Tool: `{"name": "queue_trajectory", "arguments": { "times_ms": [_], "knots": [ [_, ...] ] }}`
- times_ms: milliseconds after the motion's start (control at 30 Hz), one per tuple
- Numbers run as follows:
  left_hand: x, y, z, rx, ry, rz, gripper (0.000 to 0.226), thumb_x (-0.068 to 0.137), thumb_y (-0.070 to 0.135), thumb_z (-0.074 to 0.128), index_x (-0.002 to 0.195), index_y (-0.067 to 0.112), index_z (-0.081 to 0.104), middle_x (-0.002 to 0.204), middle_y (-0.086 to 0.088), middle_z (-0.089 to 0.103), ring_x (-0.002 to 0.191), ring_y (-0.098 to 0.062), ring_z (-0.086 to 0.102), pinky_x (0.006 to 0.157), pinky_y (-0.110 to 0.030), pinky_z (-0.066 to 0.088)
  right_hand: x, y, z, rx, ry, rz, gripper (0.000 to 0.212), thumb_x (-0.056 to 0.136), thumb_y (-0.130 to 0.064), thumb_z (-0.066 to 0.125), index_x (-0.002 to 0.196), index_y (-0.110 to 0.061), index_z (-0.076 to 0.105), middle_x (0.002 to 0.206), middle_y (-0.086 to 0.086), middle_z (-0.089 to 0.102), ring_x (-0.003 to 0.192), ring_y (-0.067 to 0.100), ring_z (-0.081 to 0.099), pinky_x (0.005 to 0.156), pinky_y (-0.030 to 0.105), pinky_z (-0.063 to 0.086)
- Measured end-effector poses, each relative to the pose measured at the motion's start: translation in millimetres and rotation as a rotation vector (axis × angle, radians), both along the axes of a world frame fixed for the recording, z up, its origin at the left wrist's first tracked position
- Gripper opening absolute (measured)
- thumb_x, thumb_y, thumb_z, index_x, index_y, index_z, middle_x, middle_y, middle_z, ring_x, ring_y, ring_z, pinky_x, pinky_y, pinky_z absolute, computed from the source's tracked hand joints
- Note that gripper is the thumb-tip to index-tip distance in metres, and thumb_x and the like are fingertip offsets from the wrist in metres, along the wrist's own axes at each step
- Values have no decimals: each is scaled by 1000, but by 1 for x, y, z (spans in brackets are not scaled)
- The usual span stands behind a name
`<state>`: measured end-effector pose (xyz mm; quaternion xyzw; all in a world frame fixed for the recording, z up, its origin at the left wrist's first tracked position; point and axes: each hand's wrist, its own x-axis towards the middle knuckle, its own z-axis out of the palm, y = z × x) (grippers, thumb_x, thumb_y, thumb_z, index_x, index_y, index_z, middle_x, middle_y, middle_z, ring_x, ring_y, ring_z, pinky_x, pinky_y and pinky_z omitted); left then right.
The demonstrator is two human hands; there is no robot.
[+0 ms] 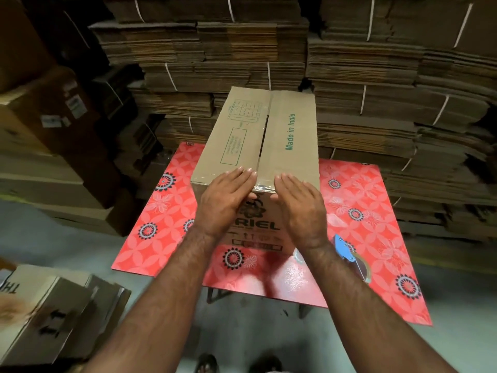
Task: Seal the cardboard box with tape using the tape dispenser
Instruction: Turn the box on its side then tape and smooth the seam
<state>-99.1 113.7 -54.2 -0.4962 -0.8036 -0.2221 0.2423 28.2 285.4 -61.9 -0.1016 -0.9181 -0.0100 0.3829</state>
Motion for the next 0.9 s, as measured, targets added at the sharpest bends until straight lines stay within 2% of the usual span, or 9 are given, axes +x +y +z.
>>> {"name": "queue_trajectory", "arguments": {
  "times_ms": [133,233,333,400,467,533,600,733,900],
  "knots": [
    [3,-2,4,63,-23,-25,43,97,19,64,138,10,57,144,-7,56,137,-25,48,113,-45,38,0,-11,-1,-59,4,-16,38,101,-26,52,132,-6,66,137,10,64,130,25,58,111,43,40],
    [3,2,8,54,17,-61,43,94,14,65,136,7,59,141,-10,58,134,-26,52,114,-42,36,-8,-23,-5,-19,2,-7,38,104,-19,47,135,-3,63,141,14,61,133,27,56,115,43,38],
    [-4,-3,5,35,54,-57,41,94,13,65,135,8,60,140,-10,59,131,-26,54,113,-40,37,-7,-19,-5,57,-18,17,48,93,-2,47,139,-5,60,144,11,58,134,24,55,114,41,39],
    [-10,-11,2,24,57,-66,43,95,12,66,137,8,58,142,-10,57,133,-25,52,112,-43,38,2,-13,-4,99,-25,10,55,89,2,44,141,-7,58,146,8,57,136,22,53,115,40,38],
    [-12,-21,0,38,48,-72,42,97,12,62,138,7,56,144,-11,56,135,-26,50,112,-46,38,9,-12,-3,87,-29,-13,53,90,4,48,141,-7,58,145,8,57,136,22,54,115,41,38],
    [-14,-28,2,79,32,-71,38,101,20,57,137,5,58,142,-12,57,134,-27,51,111,-48,39,6,-17,0,33,0,-49,37,100,-13,55,135,-6,64,140,11,62,131,25,58,112,43,41],
    [-20,-27,8,91,35,-45,38,102,24,54,134,5,60,140,-11,59,133,-28,53,111,-48,39,-11,-27,7,-9,28,-62,38,102,-27,56,131,-5,66,135,13,65,127,26,61,109,42,45],
    [-35,-21,13,37,63,-38,36,98,24,53,129,9,64,132,-9,65,127,-28,58,106,-49,43,-45,-40,7,35,1,-8,37,98,-21,61,131,-5,66,134,12,66,126,25,62,107,40,45],
    [-47,-33,4,49,130,-93,35,101,31,57,129,12,65,135,-4,64,127,-24,58,104,-43,44,-38,-32,1,133,-33,-20,37,105,-31,56,136,-12,64,140,4,63,131,19,58,106,37,44]
  ]
}}
